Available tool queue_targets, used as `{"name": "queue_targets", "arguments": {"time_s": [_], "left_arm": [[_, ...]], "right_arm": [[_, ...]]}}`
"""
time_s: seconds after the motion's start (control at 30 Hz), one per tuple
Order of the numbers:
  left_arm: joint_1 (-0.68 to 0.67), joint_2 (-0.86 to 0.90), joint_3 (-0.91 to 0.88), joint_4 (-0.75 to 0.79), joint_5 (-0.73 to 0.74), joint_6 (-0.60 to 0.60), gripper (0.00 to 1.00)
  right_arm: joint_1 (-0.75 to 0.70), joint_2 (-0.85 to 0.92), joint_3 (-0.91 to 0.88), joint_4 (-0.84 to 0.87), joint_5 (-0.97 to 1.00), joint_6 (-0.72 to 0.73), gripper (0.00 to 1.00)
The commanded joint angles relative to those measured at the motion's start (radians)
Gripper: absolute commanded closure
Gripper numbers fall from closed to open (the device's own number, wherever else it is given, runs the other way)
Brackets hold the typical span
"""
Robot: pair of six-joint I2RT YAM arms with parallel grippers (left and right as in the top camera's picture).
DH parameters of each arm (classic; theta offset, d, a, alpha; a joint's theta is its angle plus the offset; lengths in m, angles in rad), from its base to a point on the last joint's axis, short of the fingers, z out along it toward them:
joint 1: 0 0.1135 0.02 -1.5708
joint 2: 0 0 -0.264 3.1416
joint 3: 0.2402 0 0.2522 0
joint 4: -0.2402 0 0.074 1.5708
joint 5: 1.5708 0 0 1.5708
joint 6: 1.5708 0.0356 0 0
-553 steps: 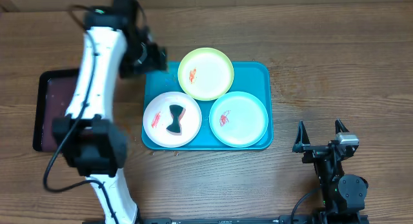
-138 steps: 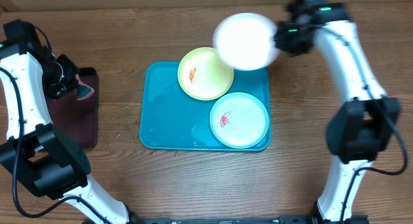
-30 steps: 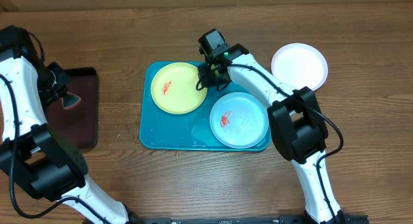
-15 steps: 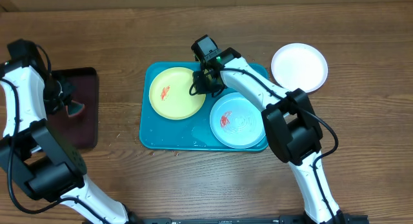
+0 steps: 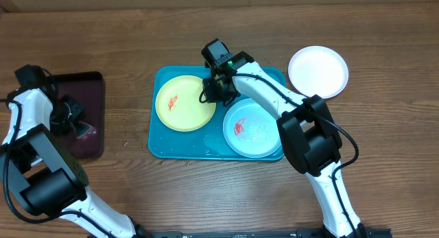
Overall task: Clean dirty plates on tray and stack at the side
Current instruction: 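Lower the sponge in the left gripper into the maroon tray's water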
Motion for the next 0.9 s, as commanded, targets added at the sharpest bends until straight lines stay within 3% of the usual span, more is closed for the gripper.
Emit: {"name": "queue_targets", "arguments": {"time_s": [0.0, 0.07, 0.1, 0.37, 0.43, 0.5, 0.63, 0.8, 0.87], "left_arm": [[0.004, -0.026, -0.021, 0.028, 0.005, 0.012, 0.47], [0.004, -0.026, -0.018, 0.041, 0.005, 0.012, 0.35], [0.004, -0.026, -0.016, 0.046, 0.005, 0.012, 0.35], [0.004, -0.026, -0.005, 0.031, 0.006, 0.012, 0.44], [0.004, -0.026, -0.012, 0.016, 0.002, 0.016, 0.5], [0.004, -0.026, -0.052, 0.041, -0.007, 0.016, 0.65], [0.006, -0.026, -0.107, 0.097, -0.043, 0.015, 0.72], [0.006, -0.031, -0.053, 0.064, -0.054, 0.016, 0.96], [0.006, -0.031, 0.005, 0.016, -0.054, 0.016, 0.96]], "right_arm": [[0.017, 0.018, -0.006, -0.011, 0.002, 0.0, 0.96], [0.017, 0.018, -0.006, -0.011, 0.002, 0.0, 0.96], [0.017, 0.018, -0.006, -0.011, 0.002, 0.0, 0.96], [0.018, 0.018, -0.006, -0.011, 0.002, 0.0, 0.96], [0.018, 0.018, -0.006, -0.01, 0.002, 0.0, 0.96], [0.018, 0.018, -0.006, -0.009, 0.002, 0.0, 0.96], [0.018, 0.018, -0.006, -0.01, 0.002, 0.0, 0.96], [0.018, 0.018, -0.006, -0.009, 0.002, 0.0, 0.96], [0.018, 0.018, -0.006, -0.006, 0.003, 0.0, 0.96]]}}
